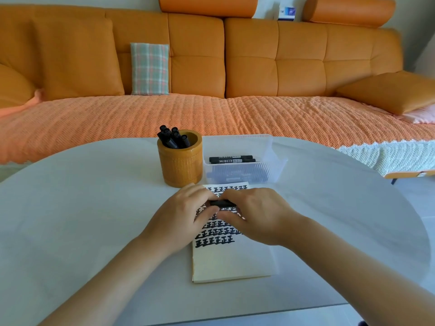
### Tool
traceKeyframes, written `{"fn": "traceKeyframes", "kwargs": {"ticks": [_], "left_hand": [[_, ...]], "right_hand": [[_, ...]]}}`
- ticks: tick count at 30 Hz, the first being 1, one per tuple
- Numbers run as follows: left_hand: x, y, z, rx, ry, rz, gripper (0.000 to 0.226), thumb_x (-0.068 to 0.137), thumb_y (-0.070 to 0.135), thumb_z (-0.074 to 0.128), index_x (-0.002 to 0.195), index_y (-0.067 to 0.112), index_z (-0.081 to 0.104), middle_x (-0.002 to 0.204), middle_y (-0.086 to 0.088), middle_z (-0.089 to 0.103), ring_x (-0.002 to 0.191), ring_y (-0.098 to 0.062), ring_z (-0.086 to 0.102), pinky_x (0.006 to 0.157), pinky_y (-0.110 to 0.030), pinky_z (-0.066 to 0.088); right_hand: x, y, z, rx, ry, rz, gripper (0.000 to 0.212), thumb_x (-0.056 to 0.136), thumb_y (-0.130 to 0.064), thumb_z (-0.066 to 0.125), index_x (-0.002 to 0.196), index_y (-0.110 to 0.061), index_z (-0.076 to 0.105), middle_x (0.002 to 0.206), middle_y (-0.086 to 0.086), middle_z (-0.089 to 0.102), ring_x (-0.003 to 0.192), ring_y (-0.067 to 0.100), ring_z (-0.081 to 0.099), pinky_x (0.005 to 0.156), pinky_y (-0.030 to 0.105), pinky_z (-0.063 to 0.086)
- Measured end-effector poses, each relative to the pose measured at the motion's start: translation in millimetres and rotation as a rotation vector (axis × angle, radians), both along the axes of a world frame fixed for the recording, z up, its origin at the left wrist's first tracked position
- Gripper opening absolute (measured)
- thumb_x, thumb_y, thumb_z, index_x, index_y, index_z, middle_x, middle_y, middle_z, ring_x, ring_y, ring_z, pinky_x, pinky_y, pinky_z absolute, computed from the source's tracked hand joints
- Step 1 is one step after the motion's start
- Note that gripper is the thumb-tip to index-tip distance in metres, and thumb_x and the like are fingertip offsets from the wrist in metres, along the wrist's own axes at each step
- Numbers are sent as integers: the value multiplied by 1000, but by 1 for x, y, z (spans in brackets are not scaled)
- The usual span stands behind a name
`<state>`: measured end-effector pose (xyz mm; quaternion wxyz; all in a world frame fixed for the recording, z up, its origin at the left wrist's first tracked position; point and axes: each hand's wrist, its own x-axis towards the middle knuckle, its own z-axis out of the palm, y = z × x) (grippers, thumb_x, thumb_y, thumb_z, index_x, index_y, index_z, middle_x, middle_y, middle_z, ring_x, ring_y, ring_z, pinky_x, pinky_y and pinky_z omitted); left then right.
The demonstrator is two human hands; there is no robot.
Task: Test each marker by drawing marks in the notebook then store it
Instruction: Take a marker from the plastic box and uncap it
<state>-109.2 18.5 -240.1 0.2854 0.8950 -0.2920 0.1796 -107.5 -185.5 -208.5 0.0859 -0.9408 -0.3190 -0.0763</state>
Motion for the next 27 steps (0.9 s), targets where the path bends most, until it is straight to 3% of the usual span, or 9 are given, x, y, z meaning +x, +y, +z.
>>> {"fn": "traceKeyframes", "kwargs": {"ticks": [4, 7, 12, 15, 18, 20, 23, 24, 27], "left_hand": [[-1, 1, -1, 13, -16, 19, 18, 93, 30, 59, 107, 21, 64, 101, 14, 60, 97, -3, 52, 77, -18, 45], [-1, 10, -2, -6, -33, 93, 14, 90, 28, 63, 102, 21, 63, 93, 15, 57, 89, -3, 51, 71, -23, 48], [-3, 26, -7, 20, -51, 259, 13, 89, 32, 62, 99, 24, 61, 90, 16, 56, 84, -6, 51, 64, -22, 47], [-4, 31, -15, 66, -16, 369, 10, 89, 33, 62, 93, 25, 59, 90, 14, 57, 85, -9, 50, 63, -26, 47], [-5, 35, -22, 90, 21, 420, 9, 89, 31, 61, 89, 23, 59, 91, 11, 56, 88, -12, 48, 67, -26, 43], [-5, 36, -26, 129, 26, 419, 10, 89, 31, 61, 90, 21, 62, 92, 9, 55, 91, -14, 48, 71, -27, 42], [-5, 37, -29, 155, 13, 412, 12, 88, 31, 61, 90, 20, 63, 93, 7, 55, 92, -16, 48, 72, -29, 43], [-4, 37, -30, 157, 13, 409, 13, 88, 32, 61, 91, 20, 62, 93, 7, 55, 92, -16, 48, 73, -30, 44], [-2, 37, -31, 160, 0, 402, 15, 88, 34, 62, 92, 20, 61, 94, 6, 55, 92, -18, 48, 74, -32, 44]], "right_hand": [[-4, -4, 2, 88, 67, 5, 36, 98, -36, 38, 133, -27, 39, 78, -5, 62, 71, 20, 56, 61, 38, 44], [-5, -12, 3, 200, 186, 15, 32, 93, -6, 39, 117, -26, 35, 75, 0, 49, 65, 24, 46, 59, 42, 39], [-3, -25, 2, 465, 302, -28, 47, 95, 3, 42, 86, -40, 57, 94, -2, 54, 76, 14, 56, 68, 28, 50], [-8, -27, 5, 817, 524, -108, 46, 97, 9, 39, 102, -23, 73, 102, 5, 63, 84, 19, 65, 74, 34, 59], [-16, -31, 7, 975, 615, -86, 58, 89, 23, 35, 121, -15, 66, 102, 8, 67, 87, 14, 66, 78, 25, 54], [-25, -35, 2, 1009, 607, -50, 51, 90, 19, 45, 120, -18, 63, 91, 4, 62, 77, 12, 61, 72, 22, 50], [-37, -36, -4, 1021, 581, -50, 6, 95, -18, 59, 98, -18, 64, 75, 5, 54, 66, 19, 51, 66, 28, 44], [-38, -35, -8, 1042, 599, -73, 11, 96, -22, 56, 92, -16, 64, 72, 9, 53, 63, 22, 49, 62, 30, 41], [-40, -28, -14, 1115, 690, -90, 10, 93, -7, 54, 96, -10, 63, 71, 16, 57, 58, 26, 53, 52, 29, 38]]}}
